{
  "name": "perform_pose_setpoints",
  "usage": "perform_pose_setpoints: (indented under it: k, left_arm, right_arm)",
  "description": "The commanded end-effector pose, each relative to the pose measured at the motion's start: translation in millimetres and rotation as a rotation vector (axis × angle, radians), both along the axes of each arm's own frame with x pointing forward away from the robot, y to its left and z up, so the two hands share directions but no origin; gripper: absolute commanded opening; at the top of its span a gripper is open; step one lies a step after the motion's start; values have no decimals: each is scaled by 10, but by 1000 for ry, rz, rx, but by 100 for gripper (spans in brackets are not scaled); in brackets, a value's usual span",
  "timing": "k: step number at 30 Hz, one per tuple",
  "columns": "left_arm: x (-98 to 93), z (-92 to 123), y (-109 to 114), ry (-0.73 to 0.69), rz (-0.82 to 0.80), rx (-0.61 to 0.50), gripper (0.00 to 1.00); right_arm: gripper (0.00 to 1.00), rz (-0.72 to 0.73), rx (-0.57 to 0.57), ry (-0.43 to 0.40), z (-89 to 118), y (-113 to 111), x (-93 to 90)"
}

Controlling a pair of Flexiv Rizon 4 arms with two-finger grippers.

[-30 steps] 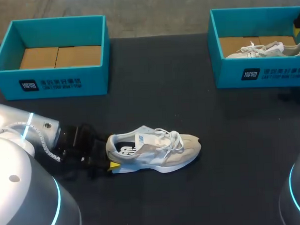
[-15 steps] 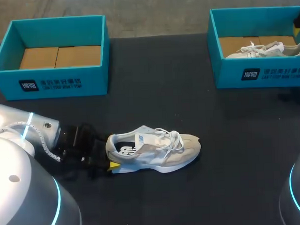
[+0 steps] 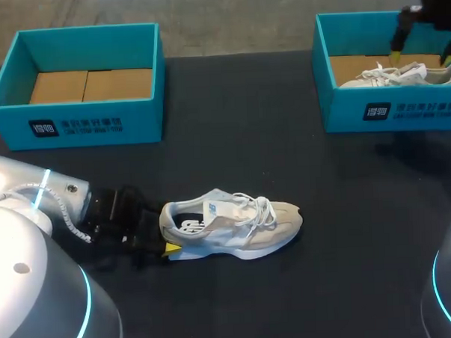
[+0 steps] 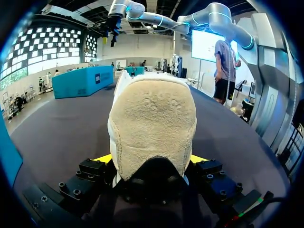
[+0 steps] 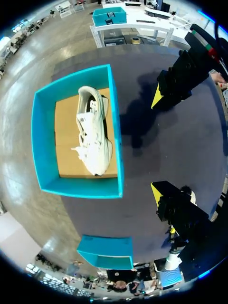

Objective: Take the shoe out of the shoebox, open the shoe tongue, remove and reinsert the insole, then place the shoe into the shoebox

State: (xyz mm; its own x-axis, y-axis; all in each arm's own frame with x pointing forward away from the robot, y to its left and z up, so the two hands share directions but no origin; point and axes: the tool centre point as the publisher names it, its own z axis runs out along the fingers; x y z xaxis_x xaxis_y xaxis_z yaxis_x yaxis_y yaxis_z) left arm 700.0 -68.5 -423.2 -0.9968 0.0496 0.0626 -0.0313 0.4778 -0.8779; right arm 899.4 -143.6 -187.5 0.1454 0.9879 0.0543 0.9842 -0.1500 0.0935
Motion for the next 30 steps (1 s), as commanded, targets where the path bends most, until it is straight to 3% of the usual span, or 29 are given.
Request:
perform_pose_setpoints:
  k: [1,13,30]
  left_arm:
    - [13,-30,-27,1,-1,4,0]
    - [13,-30,-27,1,-1,4,0]
    - [13,-30,-27,1,-1,4,0]
  right_arm:
    - [100,-2,-25,-9,-20,260,-136]
    - [100,38,-41,18,-178,1061,-626]
    - [100,38,-16,52,-461,1818,-1231]
